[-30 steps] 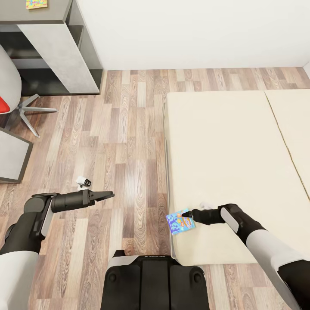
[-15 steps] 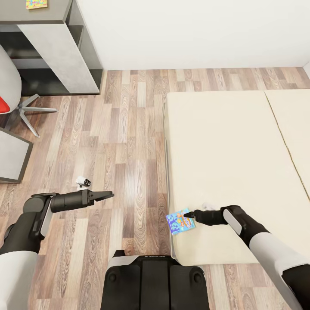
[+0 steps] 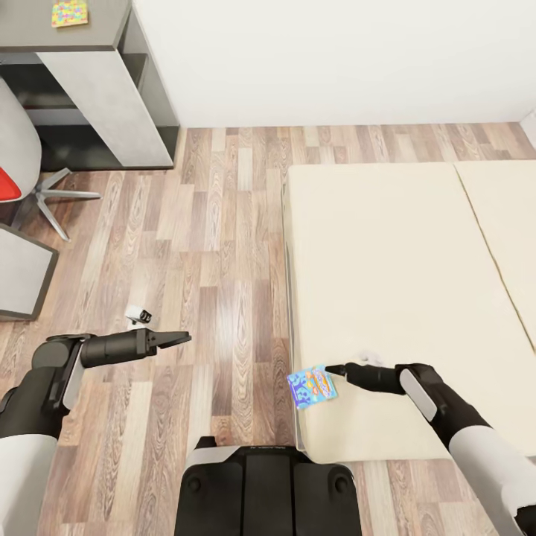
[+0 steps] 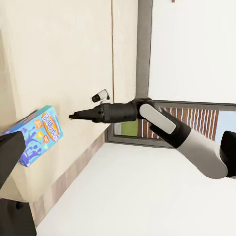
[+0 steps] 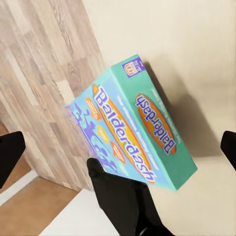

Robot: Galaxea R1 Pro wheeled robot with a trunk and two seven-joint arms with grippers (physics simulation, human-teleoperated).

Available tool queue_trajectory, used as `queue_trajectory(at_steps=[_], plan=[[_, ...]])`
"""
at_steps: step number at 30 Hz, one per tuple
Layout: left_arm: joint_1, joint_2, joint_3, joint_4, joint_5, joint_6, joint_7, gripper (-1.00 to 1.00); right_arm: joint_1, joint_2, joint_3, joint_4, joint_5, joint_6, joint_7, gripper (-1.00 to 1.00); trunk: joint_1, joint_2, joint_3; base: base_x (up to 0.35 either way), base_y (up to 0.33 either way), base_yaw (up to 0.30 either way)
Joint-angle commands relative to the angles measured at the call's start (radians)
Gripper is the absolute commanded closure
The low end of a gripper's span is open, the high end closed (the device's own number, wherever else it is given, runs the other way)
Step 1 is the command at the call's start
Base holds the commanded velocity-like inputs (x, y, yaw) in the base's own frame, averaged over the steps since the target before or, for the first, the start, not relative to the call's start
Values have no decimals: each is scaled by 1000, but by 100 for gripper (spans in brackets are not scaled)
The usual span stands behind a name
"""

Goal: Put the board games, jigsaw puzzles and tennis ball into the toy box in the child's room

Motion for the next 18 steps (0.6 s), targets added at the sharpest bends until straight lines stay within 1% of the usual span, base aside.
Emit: queue_trajectory(at_steps=[1, 6, 10, 15, 18], plan=[[0, 4, 0, 3, -1, 8, -4, -100, 29, -4, -26, -53, -2, 4, 2, -100, 1, -1, 1, 0, 0, 0], [3, 15, 3, 8, 0, -14, -4, -100, 108, -9, -98, -198, -1, 12, 18, -100, 1, -1, 9, 0, 0, 0], [17, 26, 5, 9, 0, -28, -4, -100, 171, -12, -147, -298, -1, 15, 36, -100, 1, -1, 15, 0, 0, 0], [39, 45, 8, 10, 0, -36, -4, -100, 240, -14, -199, -386, -1, 16, 61, -100, 1, -1, 23, 0, 0, 0], [55, 58, 8, 10, -2, -38, -4, -100, 280, -15, -228, -425, -1, 14, 88, -100, 1, -1, 28, 0, 0, 0]])
